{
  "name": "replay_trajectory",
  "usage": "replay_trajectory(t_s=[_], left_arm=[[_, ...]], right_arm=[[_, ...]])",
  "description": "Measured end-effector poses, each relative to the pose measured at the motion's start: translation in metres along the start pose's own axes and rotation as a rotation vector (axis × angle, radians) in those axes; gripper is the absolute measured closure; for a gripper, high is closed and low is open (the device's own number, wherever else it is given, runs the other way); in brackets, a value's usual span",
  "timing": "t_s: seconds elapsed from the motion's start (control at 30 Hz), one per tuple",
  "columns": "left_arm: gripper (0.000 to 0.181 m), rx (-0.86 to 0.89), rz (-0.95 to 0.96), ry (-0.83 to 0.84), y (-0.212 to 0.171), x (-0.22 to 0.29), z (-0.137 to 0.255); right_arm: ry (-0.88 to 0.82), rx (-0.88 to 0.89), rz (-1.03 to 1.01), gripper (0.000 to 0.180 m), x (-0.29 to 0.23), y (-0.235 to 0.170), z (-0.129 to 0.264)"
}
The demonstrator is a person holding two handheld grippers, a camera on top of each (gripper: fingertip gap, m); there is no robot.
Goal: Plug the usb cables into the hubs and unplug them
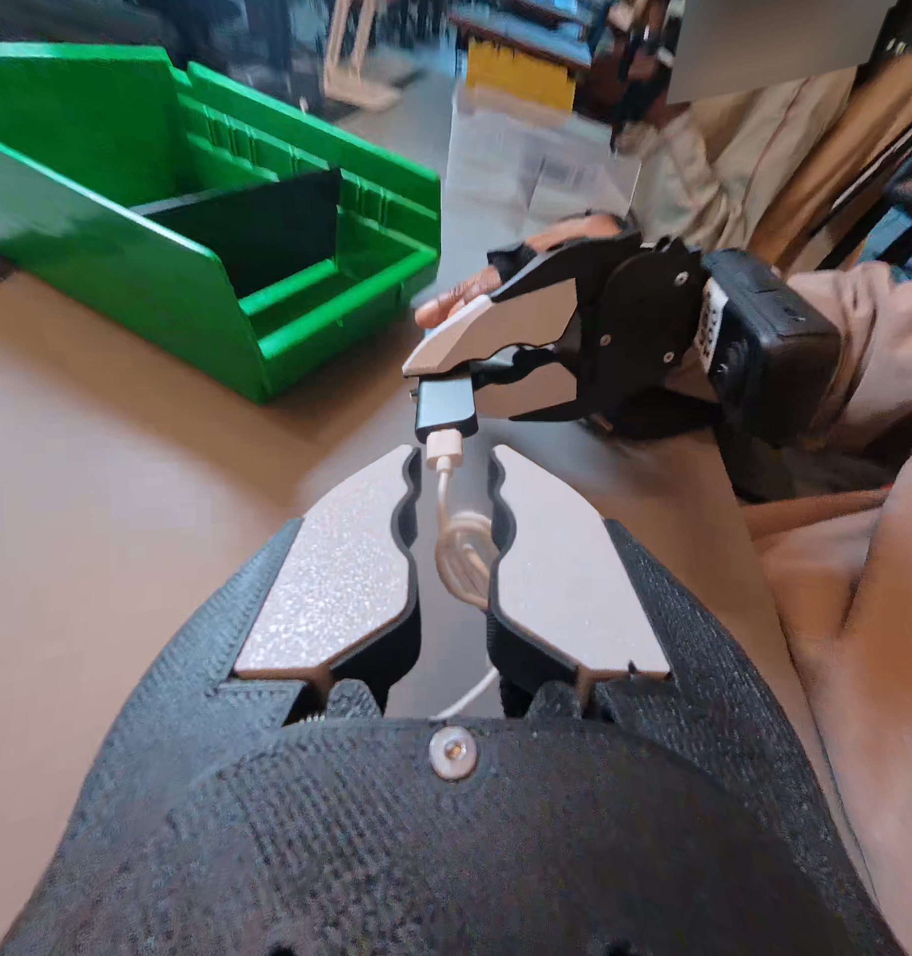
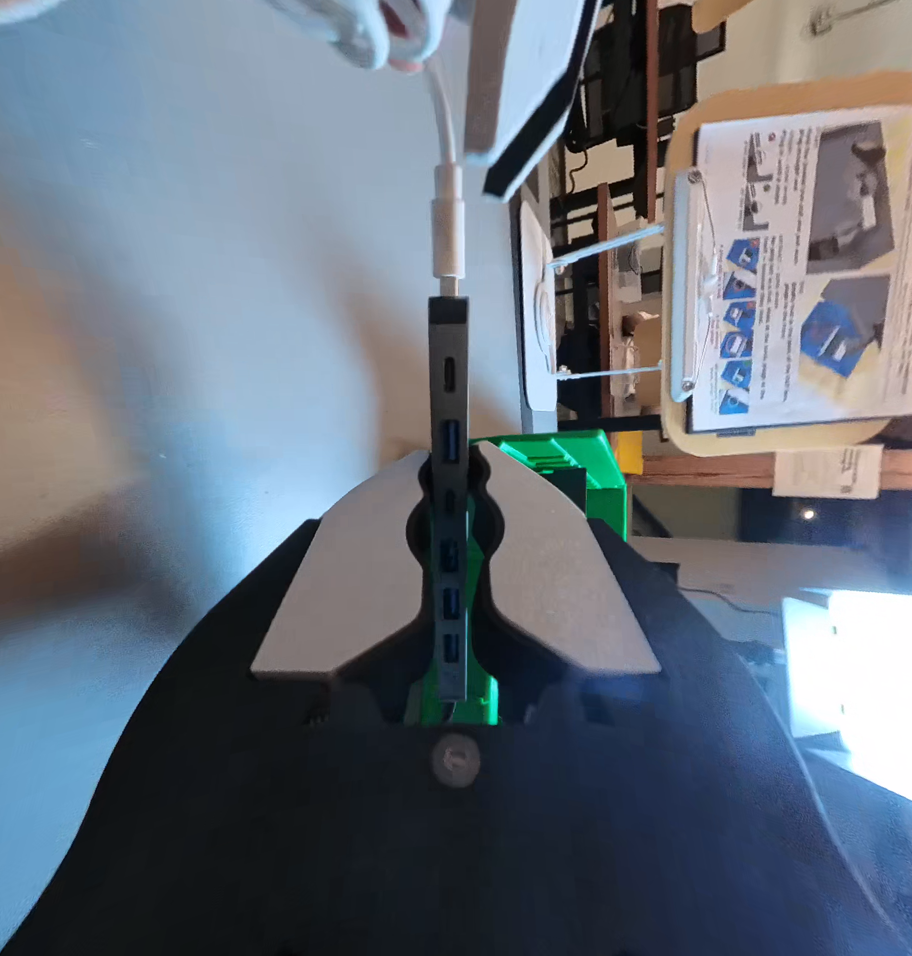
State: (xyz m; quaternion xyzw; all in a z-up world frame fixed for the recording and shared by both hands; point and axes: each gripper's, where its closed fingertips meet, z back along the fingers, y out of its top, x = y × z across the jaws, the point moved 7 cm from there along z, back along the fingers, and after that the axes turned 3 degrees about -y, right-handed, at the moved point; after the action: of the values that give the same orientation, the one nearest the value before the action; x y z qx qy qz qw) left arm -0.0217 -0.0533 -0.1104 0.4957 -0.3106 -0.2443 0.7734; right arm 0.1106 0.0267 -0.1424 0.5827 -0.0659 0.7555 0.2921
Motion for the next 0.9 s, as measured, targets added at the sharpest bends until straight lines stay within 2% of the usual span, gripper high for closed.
replay_trajectory(t_s=[0.07,0.17,0.33,0.4,0.57,0.73,0.83,0.9], left_arm=[[0.154,0.096,-0.019,0.023,0.006,-0.002,0.011],[0.155,0.178,-0.070,0.144,0.007,-0.014,0.036],[0.173,0.303,-0.033,0.269,0.004,-0.032,0.078],[0.181,0.356,-0.011,0.277,0.004,-0.035,0.089],[0.181,0.330,-0.022,0.301,-0.003,-0.038,0.098],[0.181,0.276,-0.115,0.353,-0.005,-0.033,0.099],[0.181,0.243,-0.161,0.377,-0.008,-0.031,0.097],[0.181,0.211,-0.180,0.385,-0.012,-0.030,0.095]], right_arm=[[-0.003,-0.008,-0.067,0.168,0.008,-0.008,0.001],[0.017,0.013,-0.239,0.168,0.016,-0.019,0.004],[-0.046,0.047,-0.458,0.168,0.050,-0.032,0.015],[-0.099,0.014,-0.485,0.168,0.076,-0.043,0.021],[-0.138,-0.197,-0.435,0.168,0.154,-0.075,0.022],[-0.147,-0.337,-0.335,0.168,0.218,-0.100,-0.010],[-0.136,-0.368,-0.360,0.168,0.243,-0.115,-0.041],[-0.169,-0.325,-0.447,0.168,0.257,-0.123,-0.062]])
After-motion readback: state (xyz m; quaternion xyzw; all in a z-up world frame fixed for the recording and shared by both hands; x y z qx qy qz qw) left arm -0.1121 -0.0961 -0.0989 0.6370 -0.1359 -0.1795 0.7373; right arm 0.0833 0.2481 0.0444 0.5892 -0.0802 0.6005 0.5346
